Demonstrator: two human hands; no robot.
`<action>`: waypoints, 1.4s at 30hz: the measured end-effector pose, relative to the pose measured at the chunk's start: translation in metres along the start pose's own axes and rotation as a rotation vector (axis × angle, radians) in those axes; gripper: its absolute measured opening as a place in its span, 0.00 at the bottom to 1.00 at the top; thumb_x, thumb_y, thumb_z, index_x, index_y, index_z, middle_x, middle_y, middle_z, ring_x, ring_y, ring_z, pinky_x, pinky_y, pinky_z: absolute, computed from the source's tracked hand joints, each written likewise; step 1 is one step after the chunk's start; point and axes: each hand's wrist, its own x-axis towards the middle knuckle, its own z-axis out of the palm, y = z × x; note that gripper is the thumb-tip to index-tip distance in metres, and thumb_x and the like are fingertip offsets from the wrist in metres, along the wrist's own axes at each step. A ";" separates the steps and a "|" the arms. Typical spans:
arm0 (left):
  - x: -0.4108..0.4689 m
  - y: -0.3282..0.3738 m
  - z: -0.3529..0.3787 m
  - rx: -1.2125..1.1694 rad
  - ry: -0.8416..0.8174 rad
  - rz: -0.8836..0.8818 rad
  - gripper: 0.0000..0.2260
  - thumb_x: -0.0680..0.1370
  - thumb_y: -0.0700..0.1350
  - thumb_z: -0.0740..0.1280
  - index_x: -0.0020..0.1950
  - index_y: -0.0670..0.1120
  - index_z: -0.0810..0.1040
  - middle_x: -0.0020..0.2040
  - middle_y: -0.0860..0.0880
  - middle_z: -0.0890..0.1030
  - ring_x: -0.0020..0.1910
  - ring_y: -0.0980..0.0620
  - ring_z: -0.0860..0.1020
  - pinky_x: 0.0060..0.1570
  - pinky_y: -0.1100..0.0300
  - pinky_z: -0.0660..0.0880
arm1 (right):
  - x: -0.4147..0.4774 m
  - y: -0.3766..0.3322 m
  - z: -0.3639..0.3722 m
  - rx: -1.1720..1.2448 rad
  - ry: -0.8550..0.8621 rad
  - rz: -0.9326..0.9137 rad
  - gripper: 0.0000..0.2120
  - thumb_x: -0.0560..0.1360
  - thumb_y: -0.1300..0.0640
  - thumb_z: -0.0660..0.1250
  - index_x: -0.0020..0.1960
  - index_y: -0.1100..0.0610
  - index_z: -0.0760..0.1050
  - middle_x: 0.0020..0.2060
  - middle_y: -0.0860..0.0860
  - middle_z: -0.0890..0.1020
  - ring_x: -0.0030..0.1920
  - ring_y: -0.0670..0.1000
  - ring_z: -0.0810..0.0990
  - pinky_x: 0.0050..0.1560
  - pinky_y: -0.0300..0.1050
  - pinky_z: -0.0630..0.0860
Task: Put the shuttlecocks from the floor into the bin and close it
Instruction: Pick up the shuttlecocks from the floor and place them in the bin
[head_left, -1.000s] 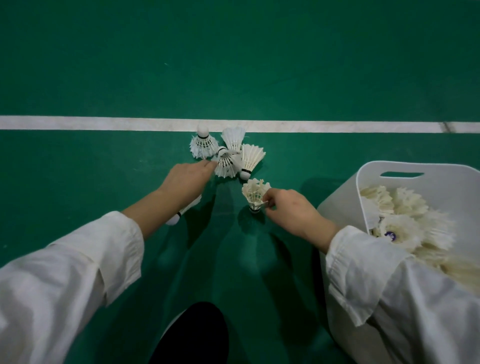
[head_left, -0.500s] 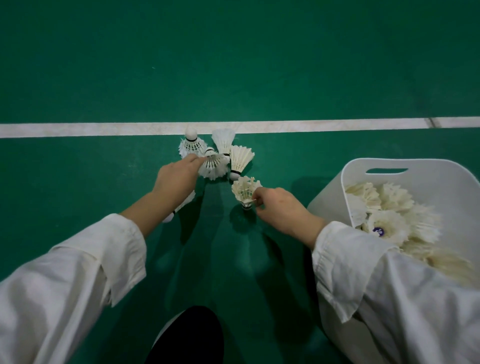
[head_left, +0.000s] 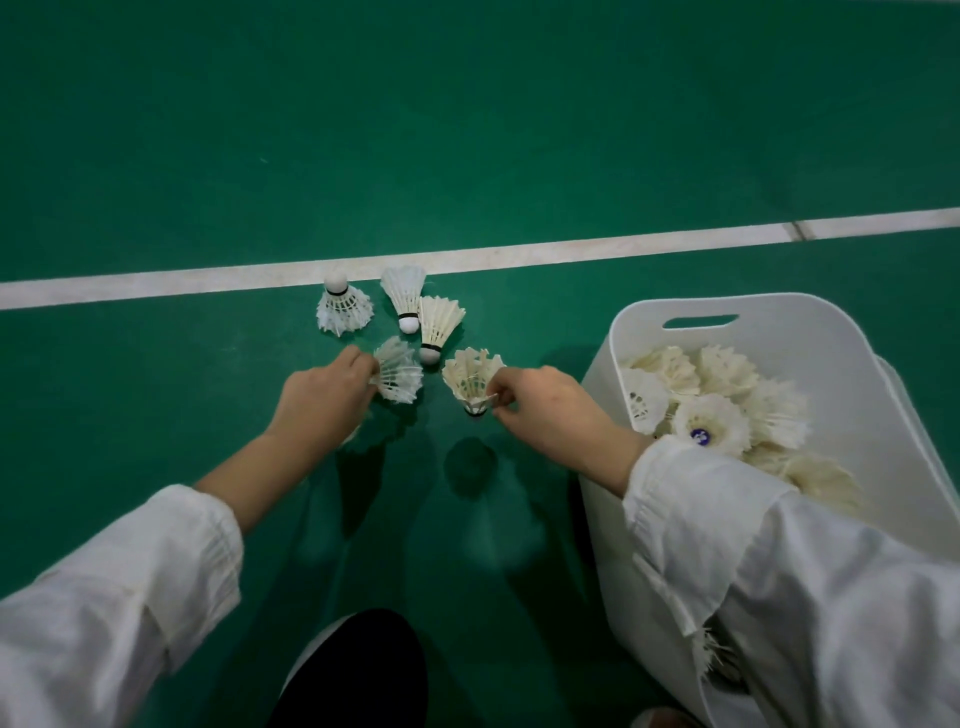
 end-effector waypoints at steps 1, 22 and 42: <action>-0.002 0.003 0.000 -0.008 0.034 0.004 0.05 0.75 0.43 0.69 0.44 0.42 0.79 0.40 0.46 0.78 0.23 0.46 0.74 0.22 0.64 0.60 | -0.004 0.002 -0.001 -0.005 0.001 -0.004 0.12 0.76 0.60 0.59 0.56 0.58 0.76 0.50 0.57 0.83 0.52 0.58 0.79 0.55 0.51 0.75; 0.023 0.185 -0.211 -0.501 -0.084 0.167 0.01 0.75 0.46 0.64 0.45 0.49 0.74 0.43 0.54 0.79 0.36 0.62 0.73 0.34 0.72 0.65 | -0.203 0.091 -0.148 0.242 0.320 0.136 0.05 0.74 0.50 0.67 0.44 0.48 0.81 0.33 0.45 0.83 0.33 0.43 0.80 0.38 0.42 0.77; -0.043 0.301 -0.122 -0.926 0.069 -0.313 0.03 0.76 0.47 0.65 0.43 0.52 0.75 0.42 0.58 0.78 0.39 0.64 0.74 0.34 0.66 0.65 | -0.213 0.185 -0.058 0.006 0.206 0.283 0.10 0.77 0.53 0.62 0.54 0.52 0.80 0.48 0.49 0.84 0.49 0.53 0.81 0.51 0.46 0.76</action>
